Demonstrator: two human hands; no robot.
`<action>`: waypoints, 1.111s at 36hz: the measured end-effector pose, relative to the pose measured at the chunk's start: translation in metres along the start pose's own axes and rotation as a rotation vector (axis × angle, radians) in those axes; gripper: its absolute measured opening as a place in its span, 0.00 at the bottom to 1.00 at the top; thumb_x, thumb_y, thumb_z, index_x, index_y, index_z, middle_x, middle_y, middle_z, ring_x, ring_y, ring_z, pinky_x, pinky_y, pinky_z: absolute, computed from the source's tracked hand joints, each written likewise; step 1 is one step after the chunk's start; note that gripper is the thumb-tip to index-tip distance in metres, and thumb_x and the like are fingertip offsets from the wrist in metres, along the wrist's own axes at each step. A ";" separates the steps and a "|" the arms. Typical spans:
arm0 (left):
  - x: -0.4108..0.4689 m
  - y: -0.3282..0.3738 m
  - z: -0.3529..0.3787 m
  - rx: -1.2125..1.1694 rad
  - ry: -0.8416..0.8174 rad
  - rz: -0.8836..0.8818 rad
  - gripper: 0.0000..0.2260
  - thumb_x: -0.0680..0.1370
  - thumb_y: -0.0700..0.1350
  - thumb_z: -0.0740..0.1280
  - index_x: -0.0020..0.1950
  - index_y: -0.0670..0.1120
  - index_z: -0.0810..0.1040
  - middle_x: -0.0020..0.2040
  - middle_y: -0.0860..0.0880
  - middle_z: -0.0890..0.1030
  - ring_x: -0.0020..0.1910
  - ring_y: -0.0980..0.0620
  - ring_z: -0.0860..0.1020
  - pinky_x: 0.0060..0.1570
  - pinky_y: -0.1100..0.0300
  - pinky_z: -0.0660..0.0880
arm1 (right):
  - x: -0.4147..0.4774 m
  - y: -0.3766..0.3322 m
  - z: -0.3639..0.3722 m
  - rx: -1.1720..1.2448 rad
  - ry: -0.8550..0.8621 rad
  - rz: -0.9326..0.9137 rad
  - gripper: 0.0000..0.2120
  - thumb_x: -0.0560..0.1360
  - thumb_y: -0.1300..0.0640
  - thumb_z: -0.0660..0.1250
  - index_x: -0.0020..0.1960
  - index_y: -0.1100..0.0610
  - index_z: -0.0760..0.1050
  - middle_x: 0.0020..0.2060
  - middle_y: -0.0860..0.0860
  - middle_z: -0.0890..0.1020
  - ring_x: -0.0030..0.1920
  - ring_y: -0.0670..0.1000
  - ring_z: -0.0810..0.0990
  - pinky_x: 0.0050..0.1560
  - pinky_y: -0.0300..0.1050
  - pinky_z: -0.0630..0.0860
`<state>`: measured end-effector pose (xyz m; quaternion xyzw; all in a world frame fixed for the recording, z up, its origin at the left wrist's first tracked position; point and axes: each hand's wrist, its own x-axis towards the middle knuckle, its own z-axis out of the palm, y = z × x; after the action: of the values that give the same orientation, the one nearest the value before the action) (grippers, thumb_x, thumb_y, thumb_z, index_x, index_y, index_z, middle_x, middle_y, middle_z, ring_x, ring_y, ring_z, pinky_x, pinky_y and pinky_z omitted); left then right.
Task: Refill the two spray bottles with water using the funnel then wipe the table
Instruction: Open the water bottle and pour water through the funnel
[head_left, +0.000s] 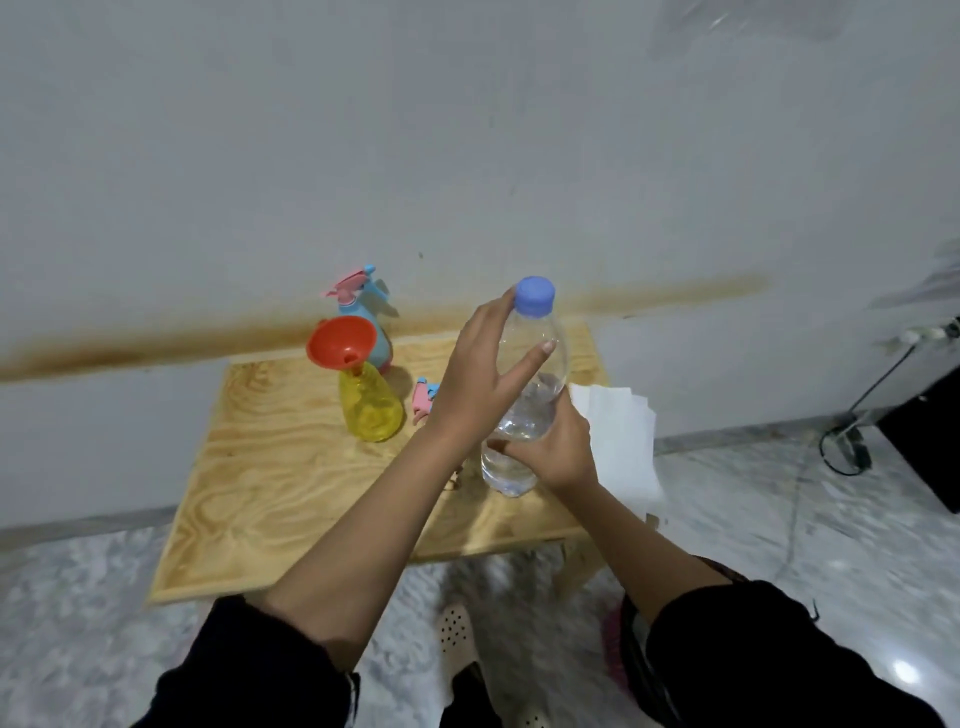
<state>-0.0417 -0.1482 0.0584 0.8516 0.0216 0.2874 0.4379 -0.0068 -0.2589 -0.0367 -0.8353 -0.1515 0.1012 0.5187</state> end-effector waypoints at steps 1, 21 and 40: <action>-0.003 -0.002 -0.001 -0.001 0.001 -0.006 0.22 0.76 0.49 0.69 0.67 0.42 0.70 0.54 0.54 0.71 0.54 0.62 0.69 0.55 0.71 0.65 | -0.001 0.003 0.002 -0.006 -0.008 0.003 0.41 0.57 0.44 0.79 0.65 0.45 0.64 0.55 0.44 0.79 0.57 0.46 0.78 0.57 0.37 0.73; 0.011 0.002 -0.010 -0.223 -0.226 -0.110 0.22 0.80 0.48 0.62 0.73 0.50 0.63 0.66 0.60 0.68 0.67 0.64 0.66 0.65 0.73 0.60 | 0.010 0.017 0.002 0.040 -0.043 -0.100 0.36 0.63 0.56 0.79 0.62 0.42 0.63 0.55 0.46 0.77 0.56 0.42 0.77 0.56 0.39 0.73; -0.003 0.013 0.019 -0.186 0.148 -0.051 0.12 0.79 0.44 0.64 0.60 0.43 0.75 0.50 0.58 0.75 0.50 0.69 0.73 0.52 0.73 0.68 | -0.002 0.017 0.017 0.082 0.086 -0.066 0.47 0.60 0.33 0.73 0.69 0.54 0.60 0.61 0.52 0.73 0.62 0.50 0.74 0.62 0.54 0.74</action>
<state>-0.0373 -0.1710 0.0578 0.7829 0.0488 0.3390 0.5195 -0.0117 -0.2523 -0.0596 -0.8114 -0.1524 0.0543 0.5616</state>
